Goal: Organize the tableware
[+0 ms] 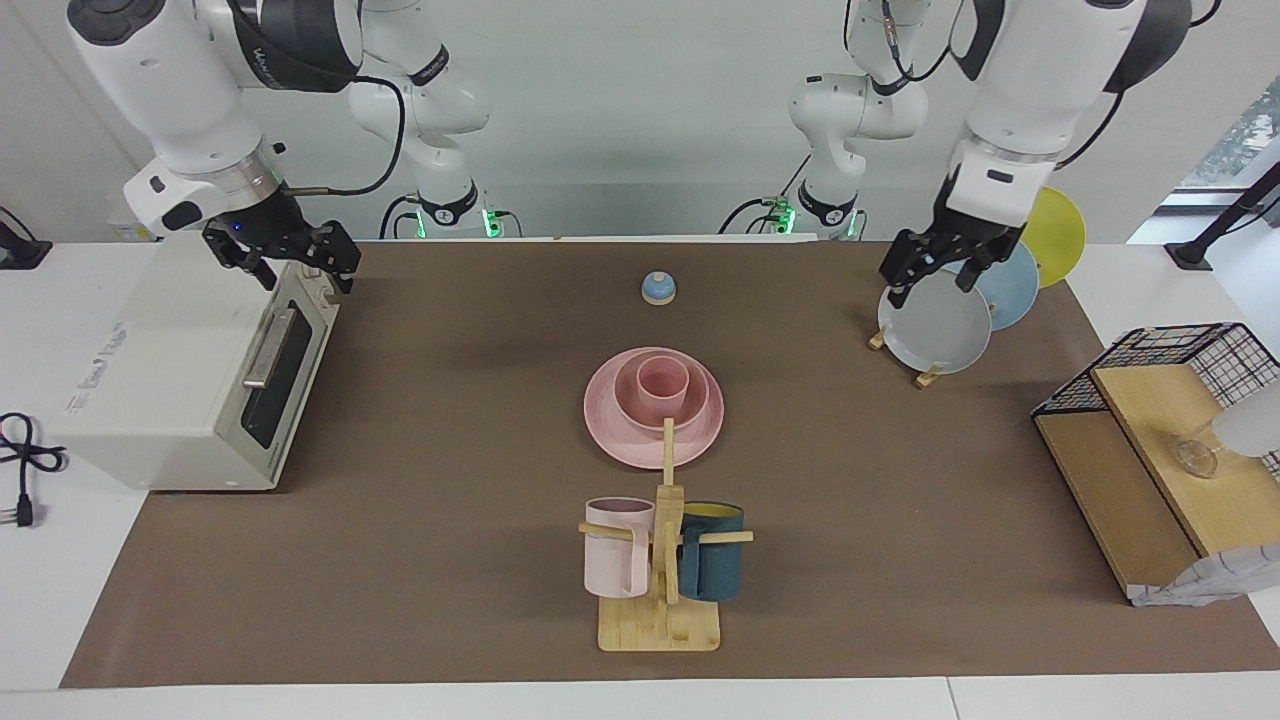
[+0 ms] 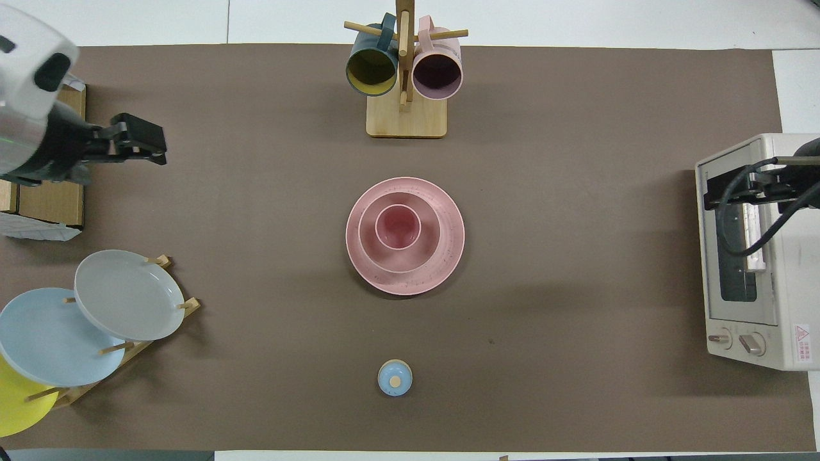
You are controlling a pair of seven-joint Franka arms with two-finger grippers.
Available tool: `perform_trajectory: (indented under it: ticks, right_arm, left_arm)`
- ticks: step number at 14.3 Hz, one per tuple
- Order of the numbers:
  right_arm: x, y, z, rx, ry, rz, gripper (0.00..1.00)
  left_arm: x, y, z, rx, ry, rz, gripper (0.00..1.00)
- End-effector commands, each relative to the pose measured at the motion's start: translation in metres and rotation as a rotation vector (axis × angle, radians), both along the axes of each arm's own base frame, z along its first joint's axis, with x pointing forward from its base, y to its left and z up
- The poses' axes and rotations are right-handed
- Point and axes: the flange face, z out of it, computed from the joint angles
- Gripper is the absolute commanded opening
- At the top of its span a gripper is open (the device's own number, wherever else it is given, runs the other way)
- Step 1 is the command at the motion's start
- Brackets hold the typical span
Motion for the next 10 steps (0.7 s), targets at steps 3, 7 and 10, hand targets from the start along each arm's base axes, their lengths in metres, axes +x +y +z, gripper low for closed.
perform_trajectory:
  ticks: [3,7,10]
  right_arm:
    - [0.002,-0.01,0.006,0.034,-0.007,0.007,1.0]
    - [0.001,-0.008,0.007,0.022,0.001,0.015,1.0]
    - [0.002,-0.004,0.007,0.019,-0.003,0.029,1.0]
  left_arm:
    - [-0.028,0.056,-0.007,0.018,0.105,-0.159,1.0]
    - [-0.058,0.065,-0.029,0.015,0.102,-0.146,1.0]
    - [-0.066,0.062,-0.039,-0.027,0.095,-0.134,1.0]
